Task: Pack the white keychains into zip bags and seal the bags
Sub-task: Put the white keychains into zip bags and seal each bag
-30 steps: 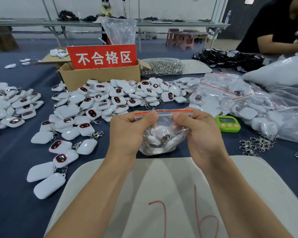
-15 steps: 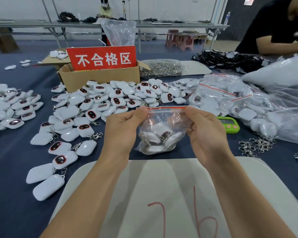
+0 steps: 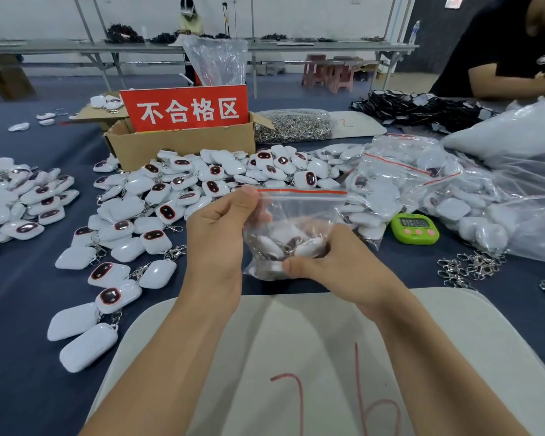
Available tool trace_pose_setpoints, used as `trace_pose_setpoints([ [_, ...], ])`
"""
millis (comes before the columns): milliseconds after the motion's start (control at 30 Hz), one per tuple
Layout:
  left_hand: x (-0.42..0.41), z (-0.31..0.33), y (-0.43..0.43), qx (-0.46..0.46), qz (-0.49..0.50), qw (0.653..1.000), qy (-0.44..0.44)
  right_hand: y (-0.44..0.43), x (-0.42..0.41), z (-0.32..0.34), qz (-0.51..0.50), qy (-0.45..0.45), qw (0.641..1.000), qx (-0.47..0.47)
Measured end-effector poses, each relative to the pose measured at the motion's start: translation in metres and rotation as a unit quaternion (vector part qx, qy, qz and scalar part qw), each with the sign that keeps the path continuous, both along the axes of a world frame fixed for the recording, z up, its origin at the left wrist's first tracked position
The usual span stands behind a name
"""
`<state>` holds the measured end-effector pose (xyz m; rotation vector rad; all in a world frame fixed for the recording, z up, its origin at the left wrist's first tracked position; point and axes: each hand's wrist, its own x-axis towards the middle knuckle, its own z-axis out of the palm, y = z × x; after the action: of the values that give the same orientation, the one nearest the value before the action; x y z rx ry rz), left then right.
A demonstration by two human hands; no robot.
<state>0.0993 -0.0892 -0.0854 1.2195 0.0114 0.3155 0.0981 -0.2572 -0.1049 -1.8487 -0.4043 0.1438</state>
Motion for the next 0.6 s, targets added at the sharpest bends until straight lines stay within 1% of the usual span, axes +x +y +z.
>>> trace_pose_setpoints([
  [67, 0.002, -0.004, 0.003, 0.018, -0.019, 1.000, -0.008, 0.003, 0.001, -0.003, -0.071, -0.015, 0.997, 0.025],
  [133, 0.003, -0.007, 0.005, 0.083, -0.071, 0.994, -0.020, 0.008, 0.000, -0.004, -0.116, -0.027, 0.989, 0.083],
  [200, 0.006, -0.014, 0.001, 0.152, -0.117, 0.981, -0.020, 0.013, 0.001, -0.003, -0.199, -0.022, 0.972, 0.124],
  [300, 0.008, -0.029, -0.007, 0.227, -0.127, 0.964, 0.053, 0.005, 0.014, -0.002, -0.332, -0.010, 0.930, 0.157],
  [367, 0.008, -0.037, -0.010, 0.286, -0.124, 0.946, 0.091, -0.009, 0.025, -0.003, -0.391, -0.028, 0.911, 0.131],
  [433, 0.008, -0.041, -0.011, 0.332, -0.130, 0.929, 0.102, -0.026, 0.031, -0.004, -0.411, -0.037, 0.910, 0.038],
  [500, 0.009, -0.045, -0.011, 0.357, -0.127, 0.920, 0.099, -0.039, 0.035, -0.005, -0.402, -0.029, 0.913, -0.063],
  [533, 0.010, -0.046, -0.010, 0.366, -0.122, 0.918, 0.096, -0.042, 0.037, -0.006, -0.397, -0.026, 0.914, -0.082],
  [600, 0.011, -0.048, -0.009, 0.392, -0.111, 0.908, 0.096, -0.040, 0.037, -0.009, -0.409, -0.019, 0.909, -0.080],
])
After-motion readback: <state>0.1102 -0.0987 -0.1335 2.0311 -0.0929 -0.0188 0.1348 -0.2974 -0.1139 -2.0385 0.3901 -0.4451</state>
